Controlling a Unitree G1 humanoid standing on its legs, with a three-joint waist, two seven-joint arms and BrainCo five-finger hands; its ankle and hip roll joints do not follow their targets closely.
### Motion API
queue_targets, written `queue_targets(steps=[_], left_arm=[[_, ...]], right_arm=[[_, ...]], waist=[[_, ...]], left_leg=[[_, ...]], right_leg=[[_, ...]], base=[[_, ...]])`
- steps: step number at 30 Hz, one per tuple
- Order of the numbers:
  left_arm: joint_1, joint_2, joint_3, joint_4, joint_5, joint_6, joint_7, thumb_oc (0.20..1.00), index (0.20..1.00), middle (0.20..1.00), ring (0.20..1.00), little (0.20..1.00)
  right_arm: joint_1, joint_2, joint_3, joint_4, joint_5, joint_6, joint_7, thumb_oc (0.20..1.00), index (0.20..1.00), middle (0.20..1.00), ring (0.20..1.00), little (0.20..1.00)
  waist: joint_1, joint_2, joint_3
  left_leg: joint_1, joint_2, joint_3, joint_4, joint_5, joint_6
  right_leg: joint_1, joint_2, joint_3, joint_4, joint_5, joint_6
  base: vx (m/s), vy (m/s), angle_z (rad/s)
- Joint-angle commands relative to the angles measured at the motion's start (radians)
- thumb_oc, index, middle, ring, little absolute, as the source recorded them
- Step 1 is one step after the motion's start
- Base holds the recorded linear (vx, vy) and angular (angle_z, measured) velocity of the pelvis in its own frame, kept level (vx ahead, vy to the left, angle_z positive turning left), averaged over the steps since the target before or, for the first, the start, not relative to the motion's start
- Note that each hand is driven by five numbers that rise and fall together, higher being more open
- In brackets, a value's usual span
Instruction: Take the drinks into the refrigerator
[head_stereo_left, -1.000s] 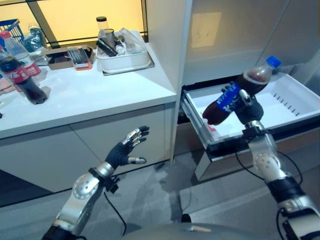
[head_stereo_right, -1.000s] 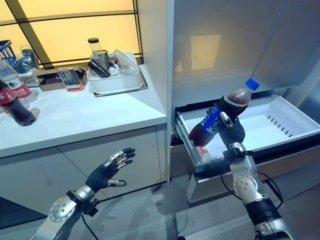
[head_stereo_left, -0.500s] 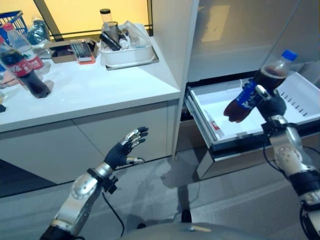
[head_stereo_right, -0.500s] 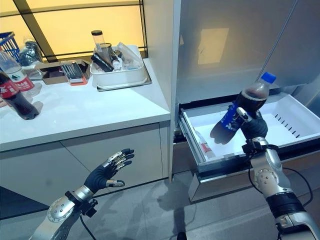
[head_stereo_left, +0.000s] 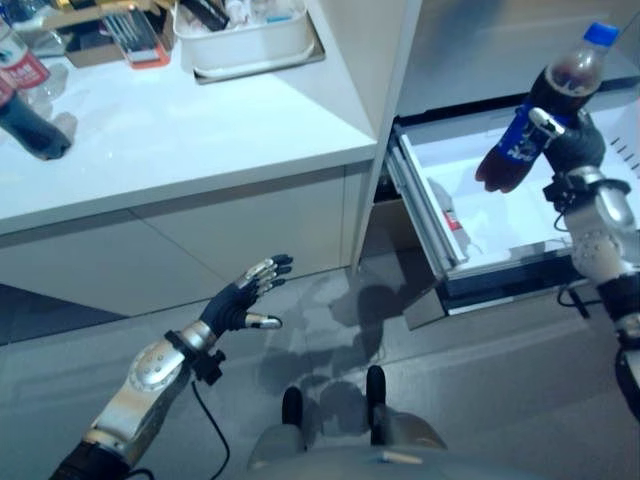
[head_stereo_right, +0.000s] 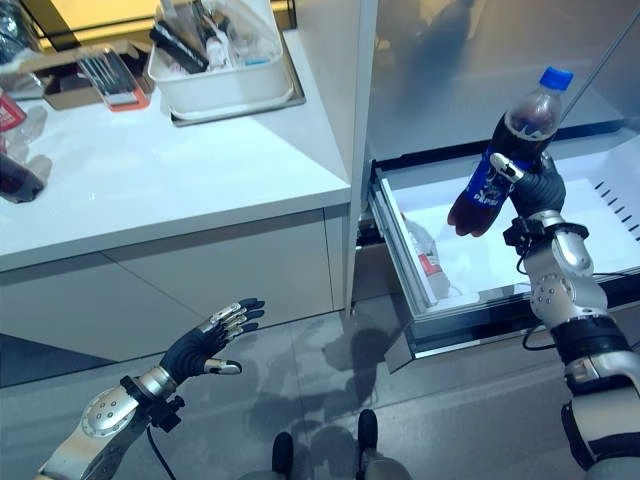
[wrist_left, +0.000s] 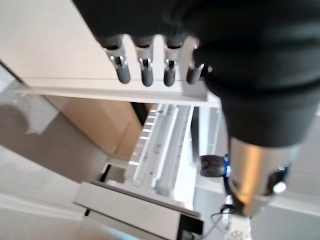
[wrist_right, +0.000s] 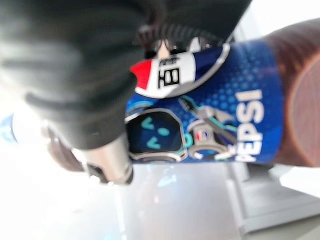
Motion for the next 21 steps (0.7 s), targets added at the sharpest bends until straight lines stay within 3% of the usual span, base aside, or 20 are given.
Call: queue_targets(steps=[1, 12, 21], left_arm=[[-0.014, 0.066, -0.015, -0.076, -0.040, -0.063, 0.011, 1.000, 1.000, 1.000, 1.000, 1.000], [-0.037, 0.133, -0.080, -0.099, -0.010, -0.079, 0.035, 1.000, 1.000, 1.000, 1.000, 1.000], [-0.038, 0.173, -0.122, -0.126, 0.008, -0.083, 0.040, 1.000, 1.000, 1.000, 1.000, 1.000]], right_arm=[[-0.243, -0.067, 0.025, 0.000, -0.015, -0.091, -0.007, 0.200, 0.200, 0.200, 0.200, 0.200], [-0.371, -0.081, 0.152, 0.160, -0.160, -0.065, -0.049, 0.200, 0.200, 0.200, 0.200, 0.200], [-0.386, -0.087, 0.205, 0.242, -0.242, -0.041, -0.054, 0.200, 0.200, 0.200, 0.200, 0.200]], waist=[[0.004, -0.078, -0.018], [0.007, -0.062, 0.041], [0.005, -0.053, 0.053]], left_leg=[[-0.005, -0.062, -0.032, 0.012, 0.009, 0.047], [-0.034, -0.062, -0.038, 0.013, 0.024, 0.046], [-0.039, -0.063, -0.040, 0.011, 0.027, 0.045]], right_leg=[[0.022, 0.002, -0.055, 0.127, -0.130, 0.039], [-0.012, 0.000, -0.059, 0.142, -0.126, 0.040], [-0.022, -0.003, -0.059, 0.139, -0.120, 0.042]], base=[[0.00, 0.000, 0.00], [-0.03, 0.003, 0.01], [0.00, 0.000, 0.00]])
